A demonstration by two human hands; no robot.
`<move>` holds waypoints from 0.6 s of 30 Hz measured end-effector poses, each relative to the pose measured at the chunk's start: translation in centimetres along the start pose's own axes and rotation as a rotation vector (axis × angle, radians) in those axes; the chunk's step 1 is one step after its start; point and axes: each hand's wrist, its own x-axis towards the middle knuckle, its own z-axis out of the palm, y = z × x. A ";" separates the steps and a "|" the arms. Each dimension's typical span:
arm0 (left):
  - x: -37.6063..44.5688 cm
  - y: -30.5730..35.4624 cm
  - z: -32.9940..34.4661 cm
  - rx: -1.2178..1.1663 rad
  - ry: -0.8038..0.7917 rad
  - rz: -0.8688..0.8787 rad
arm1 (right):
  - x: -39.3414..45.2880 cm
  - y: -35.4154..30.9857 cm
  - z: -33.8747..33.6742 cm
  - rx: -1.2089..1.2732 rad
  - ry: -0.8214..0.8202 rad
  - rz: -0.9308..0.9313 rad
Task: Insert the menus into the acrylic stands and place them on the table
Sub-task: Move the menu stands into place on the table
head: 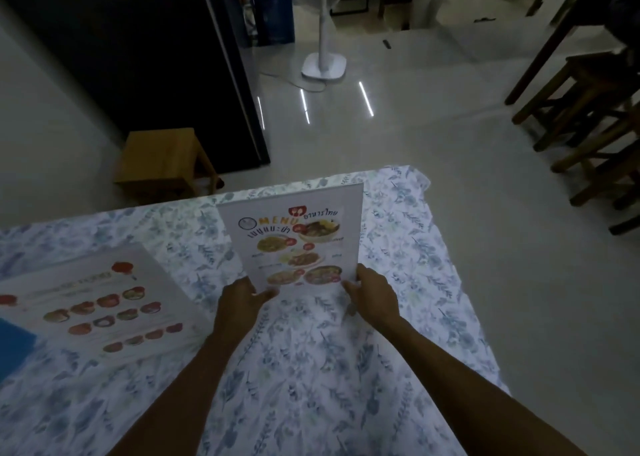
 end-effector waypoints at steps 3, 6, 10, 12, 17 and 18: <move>1.4 2.8 1.3 -0.022 -0.023 0.022 | 1.5 1.5 -2.1 -0.002 0.040 -0.004; 3.4 6.2 2.5 -0.030 -0.032 0.110 | 3.7 3.0 -4.9 -0.022 0.092 0.017; 7.0 10.7 4.1 -0.032 -0.036 0.181 | 7.4 4.4 -9.4 -0.021 0.153 0.026; 8.9 12.7 5.2 -0.037 -0.040 0.191 | 9.5 5.1 -11.3 -0.038 0.171 0.026; 12.9 15.8 8.4 -0.064 -0.031 0.187 | 14.2 7.1 -14.4 -0.074 0.168 0.025; 13.6 16.2 8.9 -0.060 -0.033 0.188 | 15.0 7.5 -14.7 -0.075 0.171 0.027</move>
